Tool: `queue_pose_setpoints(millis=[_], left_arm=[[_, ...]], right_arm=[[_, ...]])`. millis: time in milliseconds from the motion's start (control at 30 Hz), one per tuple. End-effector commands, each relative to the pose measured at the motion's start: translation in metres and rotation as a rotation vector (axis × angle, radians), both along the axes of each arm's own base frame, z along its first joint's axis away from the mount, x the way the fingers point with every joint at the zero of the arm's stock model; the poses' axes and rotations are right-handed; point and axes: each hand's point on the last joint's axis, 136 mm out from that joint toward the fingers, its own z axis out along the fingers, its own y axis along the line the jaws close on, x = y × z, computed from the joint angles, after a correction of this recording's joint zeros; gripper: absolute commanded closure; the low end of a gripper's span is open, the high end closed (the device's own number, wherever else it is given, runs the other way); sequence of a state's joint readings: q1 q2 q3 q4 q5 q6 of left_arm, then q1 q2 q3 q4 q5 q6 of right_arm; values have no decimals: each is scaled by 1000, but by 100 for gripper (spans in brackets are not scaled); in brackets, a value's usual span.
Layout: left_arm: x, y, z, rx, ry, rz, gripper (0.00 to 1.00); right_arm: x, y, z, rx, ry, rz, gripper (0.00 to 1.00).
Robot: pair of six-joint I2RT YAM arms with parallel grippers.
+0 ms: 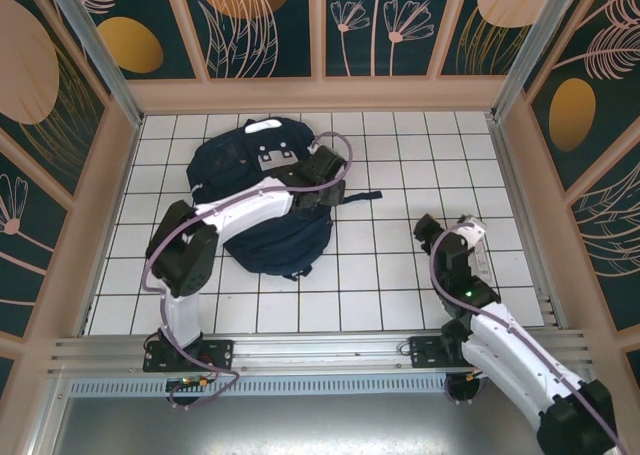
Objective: Pack the student bag
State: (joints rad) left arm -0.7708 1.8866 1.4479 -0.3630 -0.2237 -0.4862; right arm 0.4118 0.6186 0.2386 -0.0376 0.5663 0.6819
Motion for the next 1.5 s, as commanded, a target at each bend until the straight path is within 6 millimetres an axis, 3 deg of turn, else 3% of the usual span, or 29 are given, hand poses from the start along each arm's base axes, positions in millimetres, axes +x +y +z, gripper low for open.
queue_pose_setpoints(millis=[0, 100, 200, 467, 667, 833, 967, 1333, 1400, 1467], left_arm=[[-6, -4, 46, -181, -94, 6, 34], [-17, 1, 57, -245, -125, -11, 24], [-26, 5, 57, -265, -135, -25, 12], [-38, 8, 68, -308, -158, -65, 10], [-42, 7, 71, -336, -164, -85, 10], [-46, 8, 72, -340, -166, -94, 10], [-48, 11, 75, -342, -179, -96, 9], [-48, 9, 68, -345, -172, -98, 9], [-48, 10, 66, -342, -172, -97, 9], [-49, 11, 65, -339, -174, -96, 9]], right_arm=[[-2, -27, -8, 37, 82, -87, 11], [4, -55, -16, 89, 128, -156, 1], [7, -80, -25, 144, 174, -219, 1], [6, -130, -41, 209, 221, -350, 1], [6, -146, -59, 286, 250, -376, 1], [15, -133, -78, 350, 315, -293, 1], [20, -109, -75, 333, 329, -214, 1], [33, 6, -72, 432, 360, 41, 1], [35, 11, -69, 366, 393, 44, 1], [34, 4, -66, 275, 417, 1, 1]])
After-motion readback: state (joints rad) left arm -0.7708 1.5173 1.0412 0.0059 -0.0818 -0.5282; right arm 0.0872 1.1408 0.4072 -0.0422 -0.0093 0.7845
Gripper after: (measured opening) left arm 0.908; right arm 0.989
